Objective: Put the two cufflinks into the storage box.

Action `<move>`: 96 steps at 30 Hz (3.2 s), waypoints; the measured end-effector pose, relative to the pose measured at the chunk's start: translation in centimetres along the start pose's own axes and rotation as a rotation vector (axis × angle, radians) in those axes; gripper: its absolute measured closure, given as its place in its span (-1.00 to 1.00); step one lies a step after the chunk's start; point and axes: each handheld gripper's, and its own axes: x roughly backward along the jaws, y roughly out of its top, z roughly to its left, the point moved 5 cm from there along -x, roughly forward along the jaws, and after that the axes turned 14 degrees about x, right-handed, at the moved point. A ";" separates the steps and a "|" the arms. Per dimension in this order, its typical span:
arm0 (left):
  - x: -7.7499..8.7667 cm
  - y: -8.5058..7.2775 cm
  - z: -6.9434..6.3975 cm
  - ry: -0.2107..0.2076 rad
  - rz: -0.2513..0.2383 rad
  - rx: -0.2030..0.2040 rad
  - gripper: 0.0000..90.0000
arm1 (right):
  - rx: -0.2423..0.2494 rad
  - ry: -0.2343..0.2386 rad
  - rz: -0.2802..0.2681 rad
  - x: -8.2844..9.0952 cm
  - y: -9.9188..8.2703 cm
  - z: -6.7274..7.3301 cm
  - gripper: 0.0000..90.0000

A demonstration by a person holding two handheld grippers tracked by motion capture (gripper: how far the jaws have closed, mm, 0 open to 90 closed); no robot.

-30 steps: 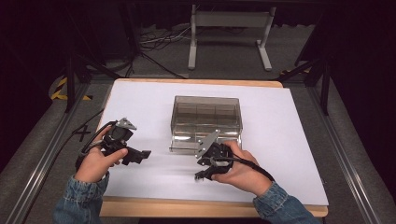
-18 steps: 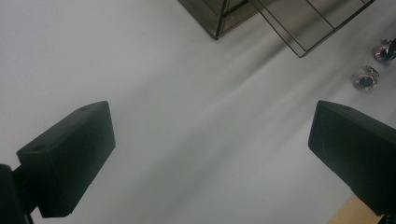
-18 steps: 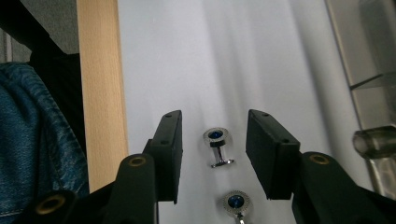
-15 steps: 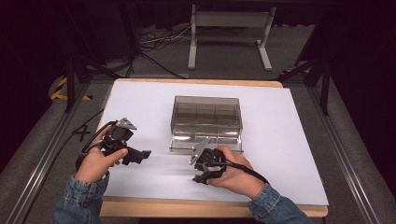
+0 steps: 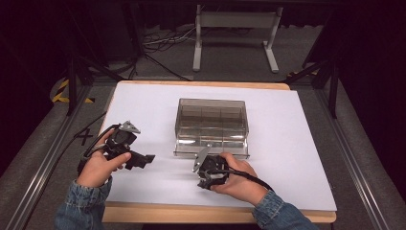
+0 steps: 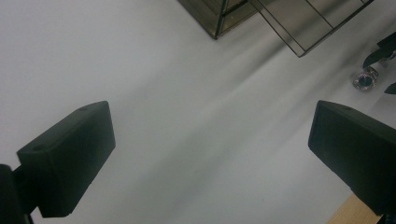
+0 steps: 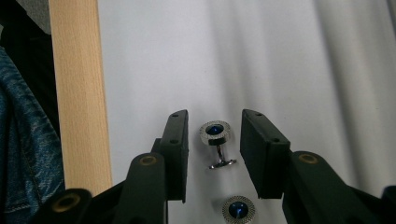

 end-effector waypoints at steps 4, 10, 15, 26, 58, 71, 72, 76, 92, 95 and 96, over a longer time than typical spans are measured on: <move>0.0 0.0 0.0 0.000 0.002 -0.001 -0.97 | 0.010 0.003 0.019 -0.5 -0.1 0.0 0.42; 0.0 0.0 0.0 0.000 0.002 -0.001 -0.97 | 0.025 0.005 0.034 -1.2 -0.3 -0.1 0.51; 0.0 0.0 0.0 -0.005 0.003 0.002 -0.97 | 0.031 0.009 0.048 -1.3 -0.3 0.0 0.60; 0.0 0.0 0.0 -0.003 0.002 0.000 -0.97 | 0.038 0.014 0.052 -0.9 -0.2 0.1 0.63; 0.0 0.0 0.1 -0.003 0.001 0.004 -0.97 | -0.020 0.042 -0.043 5.1 1.5 -0.8 0.63; 0.0 0.0 0.1 -0.003 0.003 0.000 -0.97 | -0.036 0.018 -0.085 7.0 1.9 -1.7 0.63; 0.0 -0.1 0.1 -0.003 0.004 0.000 -0.97 | -0.033 0.013 -0.090 7.1 1.9 -1.8 0.63; 0.0 -0.1 0.1 -0.005 0.004 0.002 -0.97 | -0.035 -0.002 -0.100 7.5 1.9 -2.2 0.63; 0.0 -0.1 0.1 -0.002 0.006 -0.001 -0.97 | -0.094 -0.026 -0.124 8.9 2.0 -3.7 0.63; 0.0 -0.1 0.1 -0.002 0.006 -0.002 -0.97 | -0.098 -0.034 -0.128 9.2 2.1 -4.1 0.63; 0.0 -0.1 0.1 -0.001 0.007 -0.003 -0.97 | -0.099 -0.034 -0.128 9.2 2.1 -4.2 0.63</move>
